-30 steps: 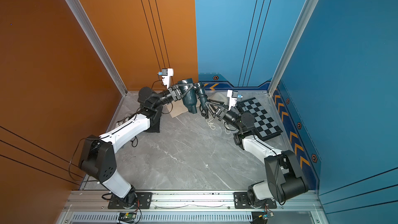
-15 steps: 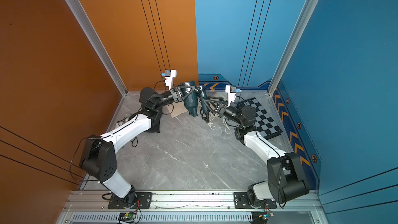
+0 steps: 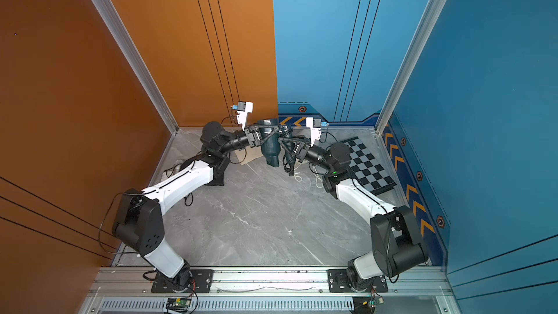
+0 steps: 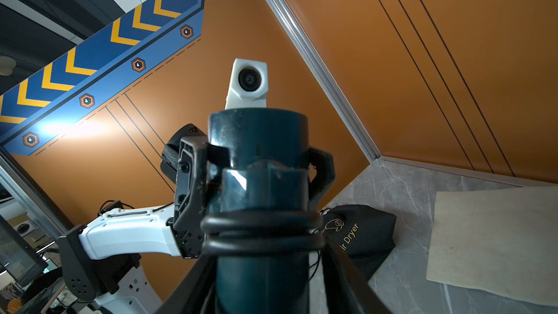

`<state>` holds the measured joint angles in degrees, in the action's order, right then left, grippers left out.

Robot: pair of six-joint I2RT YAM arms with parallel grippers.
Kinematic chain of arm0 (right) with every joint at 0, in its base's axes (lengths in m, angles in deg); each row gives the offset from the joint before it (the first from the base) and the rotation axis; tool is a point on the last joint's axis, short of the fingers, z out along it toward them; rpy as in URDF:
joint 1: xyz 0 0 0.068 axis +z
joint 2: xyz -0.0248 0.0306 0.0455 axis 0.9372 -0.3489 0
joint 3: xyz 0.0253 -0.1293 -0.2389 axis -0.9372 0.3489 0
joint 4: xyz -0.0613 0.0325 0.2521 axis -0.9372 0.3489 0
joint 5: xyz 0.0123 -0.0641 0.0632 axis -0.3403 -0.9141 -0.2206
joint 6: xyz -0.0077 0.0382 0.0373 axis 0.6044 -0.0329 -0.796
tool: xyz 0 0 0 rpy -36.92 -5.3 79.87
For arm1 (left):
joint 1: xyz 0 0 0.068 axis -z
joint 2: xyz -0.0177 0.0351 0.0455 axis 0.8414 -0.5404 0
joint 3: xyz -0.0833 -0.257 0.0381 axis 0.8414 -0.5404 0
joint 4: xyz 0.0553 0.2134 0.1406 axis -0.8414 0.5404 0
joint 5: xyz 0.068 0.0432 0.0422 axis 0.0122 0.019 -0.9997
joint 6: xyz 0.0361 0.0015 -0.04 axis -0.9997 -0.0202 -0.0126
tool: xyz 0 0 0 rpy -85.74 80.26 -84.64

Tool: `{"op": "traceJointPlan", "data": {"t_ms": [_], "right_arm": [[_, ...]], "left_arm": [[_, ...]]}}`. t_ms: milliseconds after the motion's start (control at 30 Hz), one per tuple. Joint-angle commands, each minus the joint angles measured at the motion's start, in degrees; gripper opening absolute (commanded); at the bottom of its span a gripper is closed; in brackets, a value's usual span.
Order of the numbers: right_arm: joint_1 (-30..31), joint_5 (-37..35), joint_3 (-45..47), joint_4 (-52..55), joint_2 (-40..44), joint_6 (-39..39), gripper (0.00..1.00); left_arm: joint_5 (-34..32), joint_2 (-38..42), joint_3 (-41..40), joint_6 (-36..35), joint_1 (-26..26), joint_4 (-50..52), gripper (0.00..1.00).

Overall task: Pack away hair dryers
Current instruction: Adjust the hair dryer.

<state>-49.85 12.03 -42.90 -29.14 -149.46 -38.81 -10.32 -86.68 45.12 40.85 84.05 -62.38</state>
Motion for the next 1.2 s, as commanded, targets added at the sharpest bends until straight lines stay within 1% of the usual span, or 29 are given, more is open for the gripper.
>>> {"op": "traceJointPlan", "data": {"t_ms": [0, 67, 133, 233, 267, 300, 333, 400, 467, 533, 567, 667, 733, 767, 800, 833, 933, 1033, 1100, 1167], "right_arm": [[0.7, -1.83, -0.97, -2.06, -1.11, -1.15, 0.48], [0.91, -2.13, -1.05, -2.51, -1.54, -1.5, 0.42], [0.95, -2.46, -0.93, -3.75, -2.03, -2.42, 0.4], [1.02, -2.81, -1.03, -4.8, -3.15, -3.79, 0.29], [1.02, -2.77, -1.13, -6.19, -3.62, -4.56, 0.26], [0.89, -2.98, -1.06, -7.64, -4.11, -5.71, 0.24], [0.78, -3.18, -1.06, -9.05, -4.47, -6.8, 0.23], [0.45, -3.42, -1.29, -11.96, -5.07, -9.07, 0.21], [0.14, -3.64, -1.32, -13.5, -5.34, -10.37, 0.21], [-0.2, -3.68, -1.09, -13.77, -5.26, -10.82, 0.21], [-0.32, -3.57, -0.99, -13.89, -5.17, -10.92, 0.21], [-1.17, -4.0, 0.01, -15.75, -5.15, -12.29, 0.2], [-2.02, -4.31, 0.33, -18.14, -5.68, -14.24, 0.2], [-2.54, -4.31, 0.44, -19.56, -6.07, -15.56, 0.2], [-3.19, -4.35, 0.44, -21.02, -6.49, -16.81, 0.2], [-3.74, -4.29, 0.67, -22.1, -6.81, -17.81, 0.2], [-5.77, -4.1, 1.76, -23.46, -7.01, -18.91, 0.2], [-8.45, -3.57, 3.08, -23.27, -6.49, -18.75, 0.2], [-10.44, -2.92, 4.11, -23.02, -5.99, -18.68, 0.2], [-12.37, -2.53, 4.98, -21.8, -5.07, -17.95, 0.2]], "left_arm": [[-2.09, 4.41, -0.15, -6.34, 0.79, 2.55, 0.0], [-2.94, 4.9, -0.48, -7.18, 0.77, 2.68, 0.0], [-3.99, 5.3, -0.55, -8.23, 0.8, 3.35, 0.0], [-5.43, 5.42, -0.71, -9.12, 0.89, 3.56, 0.01], [-6.14, 5.67, -0.87, -9.61, 1.01, 3.64, 0.03], [-6.71, 5.91, -0.85, -10.0, 1.01, 4.05, 0.07], [-7.2, 5.95, -0.79, -10.44, 1.0, 4.6, 0.13], [-8.33, 6.58, -0.68, -11.71, 0.88, 6.44, 0.21], [-9.26, 7.5, -1.13, -12.51, 0.65, 7.04, 0.39], [-11.02, 8.63, -1.04, -13.94, 0.1, 10.19, 0.57], [-11.5, 9.11, -0.98, -14.74, -0.18, 11.59, 0.61], [-14.02, 11.17, -1.79, -16.57, -1.09, 14.84, 0.77], [-16.39, 12.28, -2.19, -17.32, -2.0, 17.75, 0.85], [-17.5, 12.96, -2.65, -17.43, -2.77, 18.04, 0.95], [-19.08, 13.64, -3.45, -17.12, -3.45, 18.46, 1.0], [-20.1, 14.18, -3.77, -16.88, -4.22, 19.31, 0.98], [-21.83, 15.4, -4.41, -16.18, -6.6, 21.49, 0.98], [-26.44, 15.24, -1.45, -18.64, -8.02, 32.09, 0.98], [-30.8, 14.58, 0.96, -20.72, -8.31, 39.97, 0.98], [-34.1, 13.67, 2.72, -21.81, -8.44, 45.23, 0.98]]}}
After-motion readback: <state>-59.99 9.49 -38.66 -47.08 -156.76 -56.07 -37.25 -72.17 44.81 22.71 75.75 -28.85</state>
